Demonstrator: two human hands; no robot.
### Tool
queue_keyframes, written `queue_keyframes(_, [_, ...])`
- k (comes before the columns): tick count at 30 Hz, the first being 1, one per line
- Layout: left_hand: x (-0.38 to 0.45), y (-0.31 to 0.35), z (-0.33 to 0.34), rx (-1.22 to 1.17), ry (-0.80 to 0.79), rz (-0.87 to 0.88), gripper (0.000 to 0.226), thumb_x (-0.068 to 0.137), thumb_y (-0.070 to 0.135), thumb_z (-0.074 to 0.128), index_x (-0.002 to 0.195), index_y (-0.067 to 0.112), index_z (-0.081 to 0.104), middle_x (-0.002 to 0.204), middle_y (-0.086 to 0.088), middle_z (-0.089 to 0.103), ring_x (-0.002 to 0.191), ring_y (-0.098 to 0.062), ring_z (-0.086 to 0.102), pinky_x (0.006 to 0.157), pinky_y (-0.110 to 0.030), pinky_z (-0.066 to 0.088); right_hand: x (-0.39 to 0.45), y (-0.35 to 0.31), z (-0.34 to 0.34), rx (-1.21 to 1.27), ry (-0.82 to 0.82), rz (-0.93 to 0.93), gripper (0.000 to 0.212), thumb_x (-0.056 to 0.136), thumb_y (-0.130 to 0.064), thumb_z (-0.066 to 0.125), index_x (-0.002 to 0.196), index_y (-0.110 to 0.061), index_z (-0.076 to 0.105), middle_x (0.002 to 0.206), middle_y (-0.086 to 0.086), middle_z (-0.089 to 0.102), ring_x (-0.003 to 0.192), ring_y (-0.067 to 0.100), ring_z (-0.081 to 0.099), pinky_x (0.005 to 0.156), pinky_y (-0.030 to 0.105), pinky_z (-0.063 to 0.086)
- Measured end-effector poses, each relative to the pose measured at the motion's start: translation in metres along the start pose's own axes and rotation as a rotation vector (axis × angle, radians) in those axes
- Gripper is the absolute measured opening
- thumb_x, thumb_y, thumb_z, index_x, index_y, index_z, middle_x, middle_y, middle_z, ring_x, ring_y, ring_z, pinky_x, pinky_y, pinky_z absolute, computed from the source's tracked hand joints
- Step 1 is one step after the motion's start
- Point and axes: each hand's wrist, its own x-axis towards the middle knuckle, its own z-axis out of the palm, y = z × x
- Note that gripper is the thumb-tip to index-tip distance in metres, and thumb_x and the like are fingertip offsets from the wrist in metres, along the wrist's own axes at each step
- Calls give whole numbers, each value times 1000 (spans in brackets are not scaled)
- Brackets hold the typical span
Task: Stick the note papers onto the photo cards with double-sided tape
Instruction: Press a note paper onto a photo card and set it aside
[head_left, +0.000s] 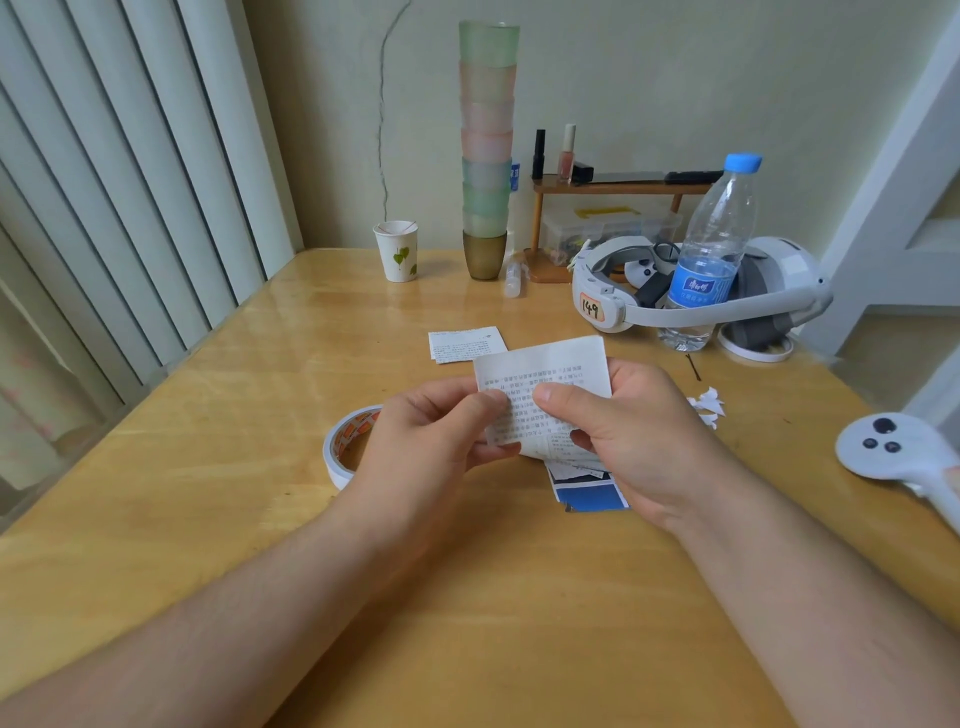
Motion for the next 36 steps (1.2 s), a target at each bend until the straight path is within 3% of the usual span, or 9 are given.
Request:
queue_keyframes(5, [0,-1,-1,-36,-67,2,26,91,12,65,112,16,80,119,-7,78,106,-24,75,83,-35,60,-2,1,2,-2,-28,-9,20,97,-7,68,114,-13,76,99,-5,81,78,1,75,58,8,50])
queue_keyframes(9, [-1,1,2,-29,-64,17,20,103,10,61,116,10,76,115,-8,79,106,-25,76,86,-34,61,-3,0,2,9,-106,4,17,98,-10,67,110,-16,76,91,-9,81,75,-1,73,58,7,49])
queue_keyframes(14, [-1,1,1,-15,-54,56,20,101,7,62,114,6,76,111,-10,80,104,-27,77,87,-32,61,-2,1,2,-47,-110,-8,16,99,-15,68,111,-19,77,99,-7,81,86,3,76,64,10,52])
queue_keyframes(20, [-1,-2,3,16,-72,57,20,103,7,59,112,11,76,109,-9,80,103,-25,77,90,-33,61,0,5,3,-54,-78,-64,22,99,-6,66,118,-14,75,108,2,80,101,21,77,90,38,62])
queue_keyframes(29, [1,-2,0,21,-54,81,19,99,10,65,113,8,77,109,-8,81,99,-22,78,82,-25,60,1,4,-5,-116,-64,-77,15,96,-17,72,110,-19,78,102,0,81,98,18,78,91,41,61])
queue_keyframes(36, [1,-3,-1,33,-77,62,19,102,8,61,113,10,76,107,-6,81,95,-17,78,79,-22,59,1,4,-5,-154,-30,-76,18,96,-10,72,112,-15,77,100,1,81,94,20,79,88,45,63])
